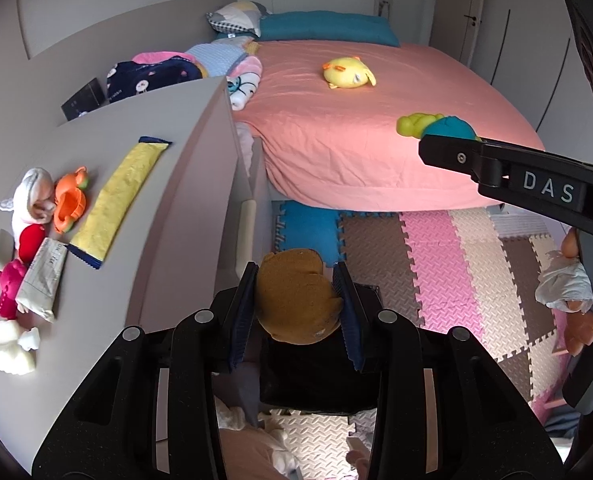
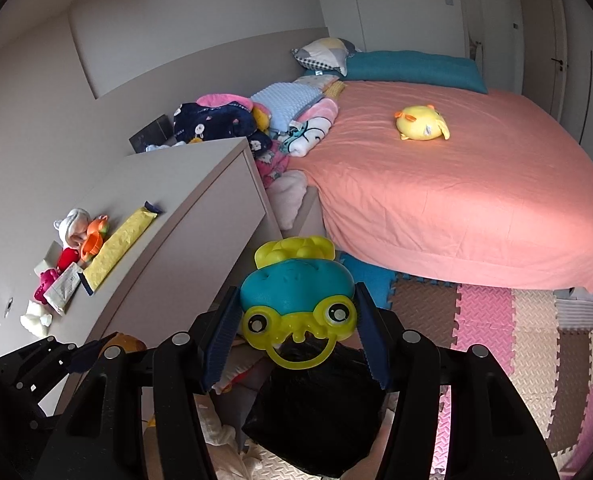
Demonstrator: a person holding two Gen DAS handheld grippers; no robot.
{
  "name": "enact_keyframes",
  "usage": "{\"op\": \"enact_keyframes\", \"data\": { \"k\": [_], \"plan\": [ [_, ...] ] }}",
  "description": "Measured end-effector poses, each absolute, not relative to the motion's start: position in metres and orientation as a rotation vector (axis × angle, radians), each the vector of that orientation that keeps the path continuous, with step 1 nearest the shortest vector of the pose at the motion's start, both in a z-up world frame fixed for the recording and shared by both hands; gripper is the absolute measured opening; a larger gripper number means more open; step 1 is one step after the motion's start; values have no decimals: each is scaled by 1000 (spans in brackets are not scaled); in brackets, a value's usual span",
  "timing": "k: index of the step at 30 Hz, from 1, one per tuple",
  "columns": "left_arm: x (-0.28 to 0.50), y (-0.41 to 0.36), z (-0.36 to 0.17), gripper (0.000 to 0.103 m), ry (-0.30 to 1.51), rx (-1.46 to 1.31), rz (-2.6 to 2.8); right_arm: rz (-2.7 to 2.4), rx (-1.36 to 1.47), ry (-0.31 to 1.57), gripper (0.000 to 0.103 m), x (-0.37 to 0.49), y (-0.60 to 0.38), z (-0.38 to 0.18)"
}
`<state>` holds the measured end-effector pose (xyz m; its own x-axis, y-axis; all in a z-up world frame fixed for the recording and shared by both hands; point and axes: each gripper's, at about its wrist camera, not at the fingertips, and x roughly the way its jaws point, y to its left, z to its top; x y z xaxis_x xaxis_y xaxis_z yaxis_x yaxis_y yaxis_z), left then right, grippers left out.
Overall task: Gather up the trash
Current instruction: 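Carry the plush toy and frog toy over the black bin and release both, then bring both open grippers back up to the desk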
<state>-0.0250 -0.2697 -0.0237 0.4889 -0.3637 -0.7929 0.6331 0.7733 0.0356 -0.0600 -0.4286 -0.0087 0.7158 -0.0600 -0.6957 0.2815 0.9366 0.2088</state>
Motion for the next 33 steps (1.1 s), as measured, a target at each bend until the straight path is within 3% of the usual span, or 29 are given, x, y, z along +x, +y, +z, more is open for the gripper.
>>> {"op": "enact_keyframes", "data": {
  "k": [16, 17, 18, 19, 20, 33],
  "plan": [
    [-17, -269, -39, 38, 926, 342, -621, -188, 322, 807, 58, -41, -428, -28],
    [-18, -270, -38, 51, 936, 348, -626, -188, 322, 815, 60, -40, -428, -28],
    [-19, -270, -38, 65, 941, 349, -623, -188, 322, 820, 70, -39, -429, -28],
    [-20, -268, -36, 94, 931, 343, -618, -195, 319, 819, 75, -39, -428, -27],
    [-23, -267, -32, 97, 903, 336, -613, -209, 313, 809, 78, -40, -428, -26],
    [-24, -256, -27, 97, 893, 351, -568, -218, 304, 790, 79, -43, -426, -21]
  ]
}}
